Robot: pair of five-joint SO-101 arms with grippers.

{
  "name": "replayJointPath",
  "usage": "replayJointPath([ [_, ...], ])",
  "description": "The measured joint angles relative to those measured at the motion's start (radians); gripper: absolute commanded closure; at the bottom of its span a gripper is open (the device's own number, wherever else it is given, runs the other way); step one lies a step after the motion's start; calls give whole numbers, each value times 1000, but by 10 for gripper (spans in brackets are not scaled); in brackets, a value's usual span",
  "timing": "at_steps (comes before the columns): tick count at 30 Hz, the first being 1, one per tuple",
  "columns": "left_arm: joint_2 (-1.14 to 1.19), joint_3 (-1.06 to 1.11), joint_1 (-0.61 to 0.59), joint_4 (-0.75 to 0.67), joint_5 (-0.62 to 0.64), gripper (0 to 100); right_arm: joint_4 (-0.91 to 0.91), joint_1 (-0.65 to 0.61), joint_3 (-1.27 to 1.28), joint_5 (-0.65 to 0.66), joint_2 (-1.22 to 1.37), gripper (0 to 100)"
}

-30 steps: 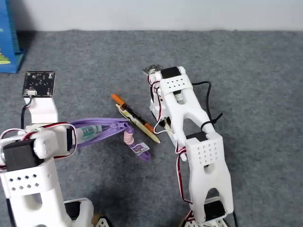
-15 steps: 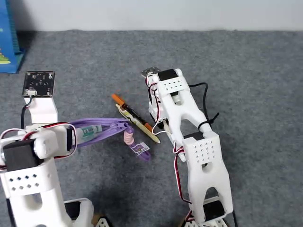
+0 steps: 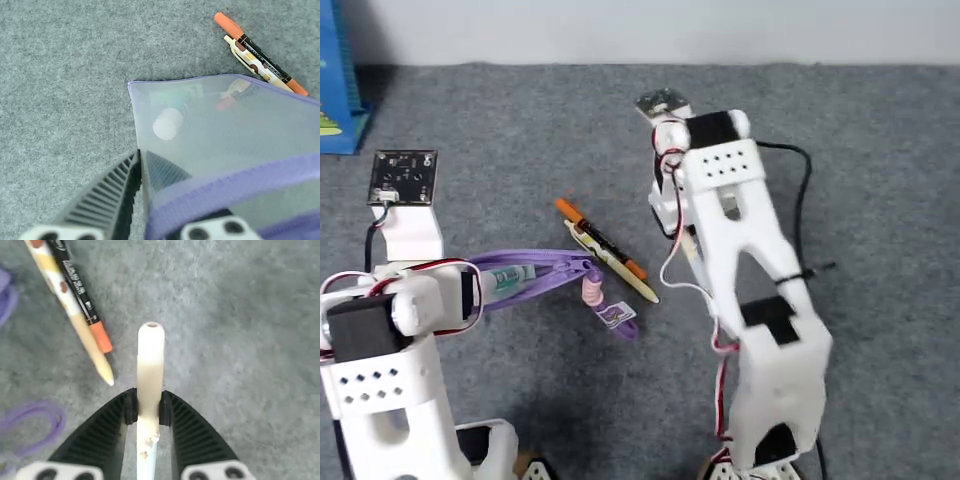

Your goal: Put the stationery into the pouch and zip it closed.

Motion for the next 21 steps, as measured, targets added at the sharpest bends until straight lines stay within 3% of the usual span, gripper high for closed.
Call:
replayJointPath([
  [11,0,0,0,0,0,987,0,-83,338,0,-637,991],
  [21,0,0,0,0,0,987,-26,-319,365,-133,-1083,991],
])
